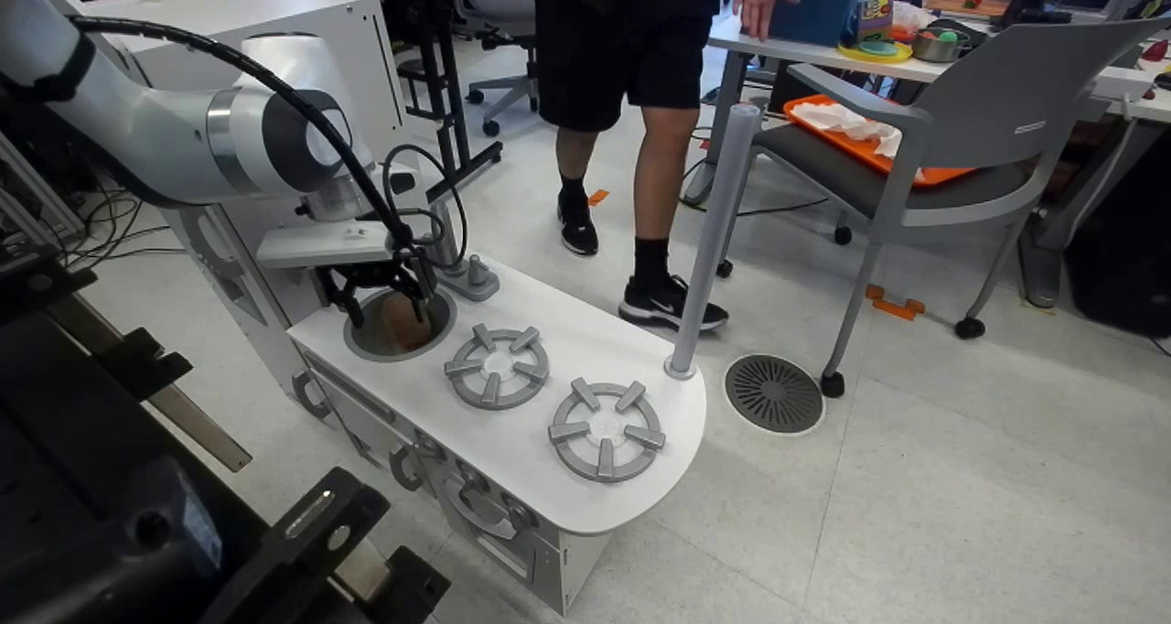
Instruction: Put the brown object in the sink.
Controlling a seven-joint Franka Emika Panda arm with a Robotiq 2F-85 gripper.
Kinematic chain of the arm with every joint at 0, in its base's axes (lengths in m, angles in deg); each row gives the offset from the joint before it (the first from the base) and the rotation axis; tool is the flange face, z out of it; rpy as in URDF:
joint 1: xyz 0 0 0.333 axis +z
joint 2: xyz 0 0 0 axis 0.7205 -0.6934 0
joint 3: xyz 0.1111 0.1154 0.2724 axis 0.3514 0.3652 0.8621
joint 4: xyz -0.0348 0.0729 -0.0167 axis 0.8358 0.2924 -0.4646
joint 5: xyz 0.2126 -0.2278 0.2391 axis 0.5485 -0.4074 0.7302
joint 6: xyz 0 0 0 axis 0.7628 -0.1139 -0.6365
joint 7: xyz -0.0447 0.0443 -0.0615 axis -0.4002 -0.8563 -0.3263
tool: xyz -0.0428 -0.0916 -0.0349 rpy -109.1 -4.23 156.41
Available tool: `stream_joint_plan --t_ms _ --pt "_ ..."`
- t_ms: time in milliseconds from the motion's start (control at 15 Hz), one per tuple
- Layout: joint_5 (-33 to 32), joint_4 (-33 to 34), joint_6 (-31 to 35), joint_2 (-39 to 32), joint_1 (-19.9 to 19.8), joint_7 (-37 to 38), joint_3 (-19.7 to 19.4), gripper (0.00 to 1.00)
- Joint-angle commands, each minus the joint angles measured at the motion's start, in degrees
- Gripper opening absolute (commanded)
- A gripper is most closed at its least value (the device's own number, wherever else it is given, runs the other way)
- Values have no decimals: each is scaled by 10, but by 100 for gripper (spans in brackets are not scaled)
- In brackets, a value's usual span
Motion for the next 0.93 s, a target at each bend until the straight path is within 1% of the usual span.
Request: stream_joint_plan --t_ms 0,133,200,267,467,600,667,867 --pt "0 17 -70 1 -11 -9 18 100" --pt "6 24 -135 4 -11 3 16 100" --pt "11 35 -187 4 -9 21 11 100" --pt "13 41 -223 4 -10 33 8 100" --pt "28 16 -298 35 -14 78 -11 100" --pt "39 -9 -329 58 -26 110 -18 100" --pt "24 23 -301 27 -16 86 -14 100" --pt "30 10 -319 42 -30 99 -17 100"
